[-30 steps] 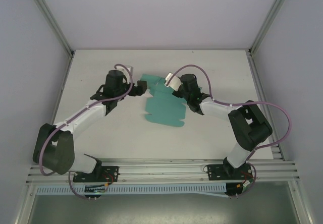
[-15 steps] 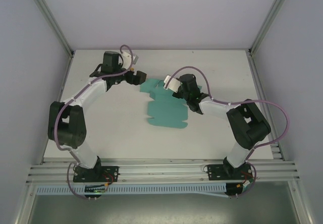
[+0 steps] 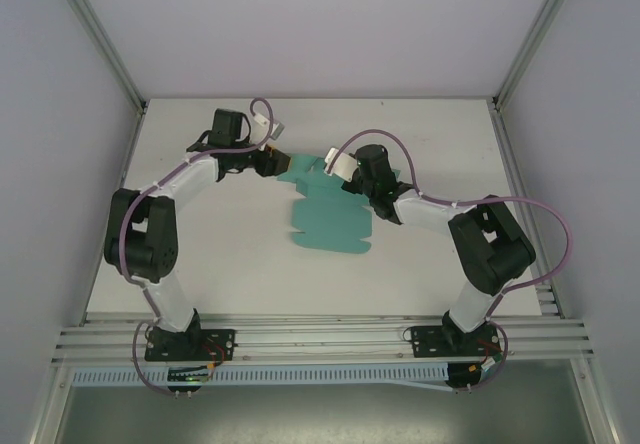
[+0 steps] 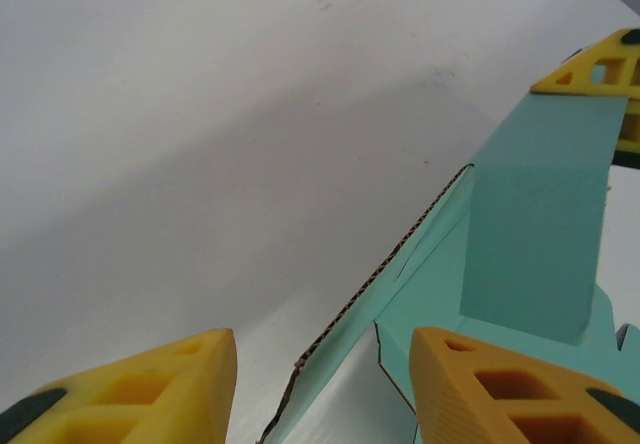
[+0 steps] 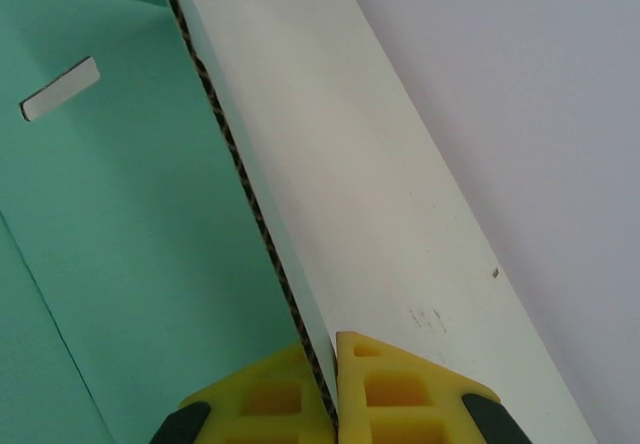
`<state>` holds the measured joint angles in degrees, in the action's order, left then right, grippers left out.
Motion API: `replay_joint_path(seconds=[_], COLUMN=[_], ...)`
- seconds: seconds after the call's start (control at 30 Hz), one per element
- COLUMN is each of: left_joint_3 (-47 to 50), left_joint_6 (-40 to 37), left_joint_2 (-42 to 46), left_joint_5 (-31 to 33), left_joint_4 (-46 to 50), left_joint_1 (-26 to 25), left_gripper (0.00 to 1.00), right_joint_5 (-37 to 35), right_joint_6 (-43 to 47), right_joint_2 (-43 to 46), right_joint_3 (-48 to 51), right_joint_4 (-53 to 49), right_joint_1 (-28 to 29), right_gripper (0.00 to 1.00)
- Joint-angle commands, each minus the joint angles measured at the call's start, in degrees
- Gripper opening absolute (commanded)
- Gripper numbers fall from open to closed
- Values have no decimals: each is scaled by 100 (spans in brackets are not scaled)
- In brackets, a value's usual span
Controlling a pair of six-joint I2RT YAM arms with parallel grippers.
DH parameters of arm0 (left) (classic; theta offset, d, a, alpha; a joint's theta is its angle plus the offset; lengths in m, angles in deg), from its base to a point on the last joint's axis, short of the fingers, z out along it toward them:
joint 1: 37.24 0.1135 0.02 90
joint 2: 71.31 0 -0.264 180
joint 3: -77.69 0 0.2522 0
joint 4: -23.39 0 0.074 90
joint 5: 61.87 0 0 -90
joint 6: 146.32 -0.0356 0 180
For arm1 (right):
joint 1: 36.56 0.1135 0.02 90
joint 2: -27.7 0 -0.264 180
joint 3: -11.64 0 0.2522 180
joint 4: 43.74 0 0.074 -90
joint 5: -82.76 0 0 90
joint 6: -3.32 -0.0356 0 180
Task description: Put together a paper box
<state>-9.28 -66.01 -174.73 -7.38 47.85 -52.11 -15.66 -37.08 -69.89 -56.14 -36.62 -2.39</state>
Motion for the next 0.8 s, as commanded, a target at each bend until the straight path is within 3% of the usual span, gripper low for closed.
replay_joint_path(seconds=[0.0,0.07,0.17,0.27,0.3,0.4,0.57,0.77], left_joint_3=[-163,-151,-125,-106,-123,-64,156,29], left_joint_6=[-282,-331,-267,-184,-199,-7,417,748], left_joint_2=[-160,-195,-186,-55,-9,87,153,11], left_joint_5=[-28,-62,134,890,1232,1929,1220,1281], left_joint_4=[45,59,-8,-86,-81,-218,-482,-650], left_joint_1=[-144,-182,-237,-482,-637,-1022,-1361,-1657], left_gripper=[47,44,33,12,0,0,0,0], right_joint_5=[122,117,114,101,70,-39,-94,-247], right_joint_6=[-204,-204,-242,-317,-341,-461,-617,-680], right_joint_2=[-68,-68,-85,-108,-112,-148,-230,-294], right_joint_3=[-127,-131,-178,-227,-241,-314,-364,-371], right_joint_4=[-94,-93,-155,-156,-164,-175,-146,-120], right_joint_1=[-13,-16,-16,24,54,157,225,389], right_gripper=[0,0,0,0,0,0,0,0])
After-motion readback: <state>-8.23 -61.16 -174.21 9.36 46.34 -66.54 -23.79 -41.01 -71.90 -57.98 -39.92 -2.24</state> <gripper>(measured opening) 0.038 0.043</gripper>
